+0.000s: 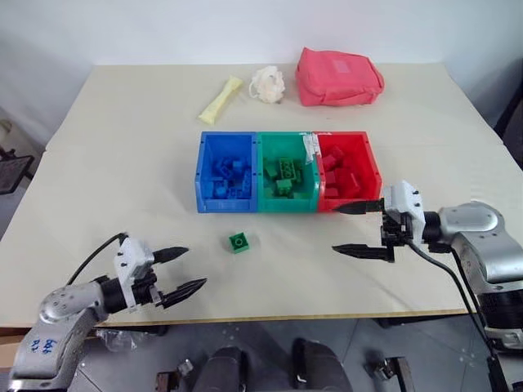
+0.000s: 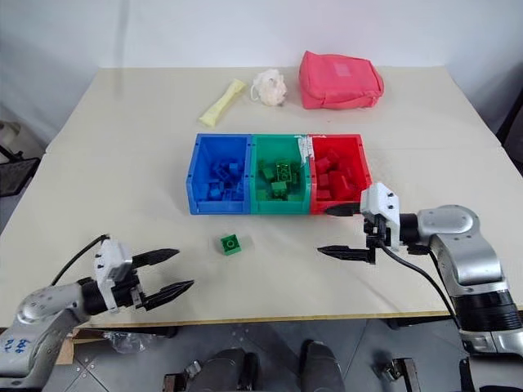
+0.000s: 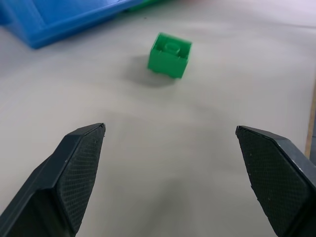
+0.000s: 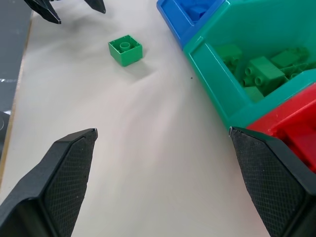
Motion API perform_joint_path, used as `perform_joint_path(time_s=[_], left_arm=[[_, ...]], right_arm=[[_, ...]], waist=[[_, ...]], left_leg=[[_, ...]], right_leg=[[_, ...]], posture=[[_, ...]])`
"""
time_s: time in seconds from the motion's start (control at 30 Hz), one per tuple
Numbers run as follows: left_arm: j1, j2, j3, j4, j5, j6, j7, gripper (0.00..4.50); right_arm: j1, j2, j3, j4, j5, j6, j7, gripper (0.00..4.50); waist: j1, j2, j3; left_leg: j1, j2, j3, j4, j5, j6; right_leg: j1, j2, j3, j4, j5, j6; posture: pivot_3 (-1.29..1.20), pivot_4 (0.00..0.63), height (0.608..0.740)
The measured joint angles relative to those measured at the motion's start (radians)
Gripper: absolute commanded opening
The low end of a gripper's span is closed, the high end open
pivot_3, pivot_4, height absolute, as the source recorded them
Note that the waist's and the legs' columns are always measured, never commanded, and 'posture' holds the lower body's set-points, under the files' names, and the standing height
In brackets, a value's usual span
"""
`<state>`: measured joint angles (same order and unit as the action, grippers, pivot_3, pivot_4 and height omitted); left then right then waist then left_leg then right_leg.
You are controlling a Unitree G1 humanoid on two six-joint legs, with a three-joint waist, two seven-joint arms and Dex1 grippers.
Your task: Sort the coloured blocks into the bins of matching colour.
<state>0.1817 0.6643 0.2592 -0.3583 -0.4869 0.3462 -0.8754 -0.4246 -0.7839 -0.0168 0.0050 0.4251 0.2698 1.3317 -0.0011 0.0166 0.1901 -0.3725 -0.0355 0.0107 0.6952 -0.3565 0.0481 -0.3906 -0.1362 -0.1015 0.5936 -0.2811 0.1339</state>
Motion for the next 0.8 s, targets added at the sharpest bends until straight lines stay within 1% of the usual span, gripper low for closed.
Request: perform_joint_path(time_s=[0.1,0.2,0.3,0.43,0.53,0.63,0.7,0.8], left_arm=[[0.008,-0.019,-0.011,-0.041,0.001,0.011,0.033,4.5],[-0.047,-0.06,-0.096,-0.046,0.026,0.017,0.069,4.5],[-0.096,-0.083,-0.149,-0.046,0.044,0.017,0.094,4.5],[-0.243,-0.159,-0.273,0.078,0.149,-0.031,0.133,4.5],[-0.296,-0.192,-0.329,0.182,0.203,-0.079,0.133,4.5],[-0.338,-0.214,-0.349,0.243,0.227,-0.125,0.129,3.95],[-0.356,-0.219,-0.359,0.269,0.236,-0.153,0.115,3.39],[-0.384,-0.229,-0.368,0.308,0.245,-0.183,0.101,2.44]], right_arm=[[0.004,0.01,-0.001,-0.007,0.008,0.0,-0.006,4.46],[0.005,0.021,0.001,-0.014,0.008,0.001,-0.019,4.46],[0.005,0.024,0.003,-0.024,0.009,0.003,-0.027,4.46],[0.017,0.04,0.007,-0.059,0.008,0.007,-0.057,4.46],[0.039,0.043,0.006,-0.09,0.008,0.016,-0.081,4.46],[0.063,0.045,0.006,-0.127,0.012,0.028,-0.109,4.5],[0.092,0.045,-0.01,-0.167,0.024,0.039,-0.126,4.5],[0.144,0.038,-0.045,-0.206,0.037,0.042,-0.146,4.5]], waist=[[0.003,0.0,0.0],[0.012,0.0,0.0],[0.016,0.0,0.0],[0.027,0.001,0.0],[0.026,0.001,0.0],[0.027,0.001,0.0],[0.029,0.001,0.0],[0.032,0.001,0.0]], left_leg=[[0.0,0.0,0.0,0.0,0.0,0.0],[0.0,-0.001,0.0,0.0,0.0,0.0],[0.0,-0.001,0.0,0.0,0.0,0.0],[0.0,-0.002,0.0,0.001,0.0,0.0],[0.0,-0.003,0.002,0.001,0.0,0.0],[0.0,-0.003,0.002,0.001,0.0,0.001],[0.0,-0.003,0.001,0.002,0.0,0.001],[0.0,-0.003,0.001,0.002,0.001,0.001]], right_leg=[[0.0,0.0,0.0,0.0,0.0,0.0],[0.0,-0.001,0.0,0.002,0.0,0.0],[0.0,0.0,0.0,0.003,0.0,0.0],[0.0,0.004,-0.003,0.006,0.0,0.0],[-0.001,0.004,-0.003,0.006,0.0,0.0],[-0.001,0.004,-0.003,0.006,0.0,0.0],[0.0,0.004,-0.003,0.006,0.0,0.0],[0.0,0.003,-0.003,0.006,0.0,0.001]], posture=[[0.0,0.15,0.74],[0.0,0.15,0.74],[0.0,0.15,0.74],[0.0,0.15,0.74],[0.0,0.15,0.74],[0.0,0.15,0.74],[0.0,0.15,0.74],[0.0,0.15,0.74]])
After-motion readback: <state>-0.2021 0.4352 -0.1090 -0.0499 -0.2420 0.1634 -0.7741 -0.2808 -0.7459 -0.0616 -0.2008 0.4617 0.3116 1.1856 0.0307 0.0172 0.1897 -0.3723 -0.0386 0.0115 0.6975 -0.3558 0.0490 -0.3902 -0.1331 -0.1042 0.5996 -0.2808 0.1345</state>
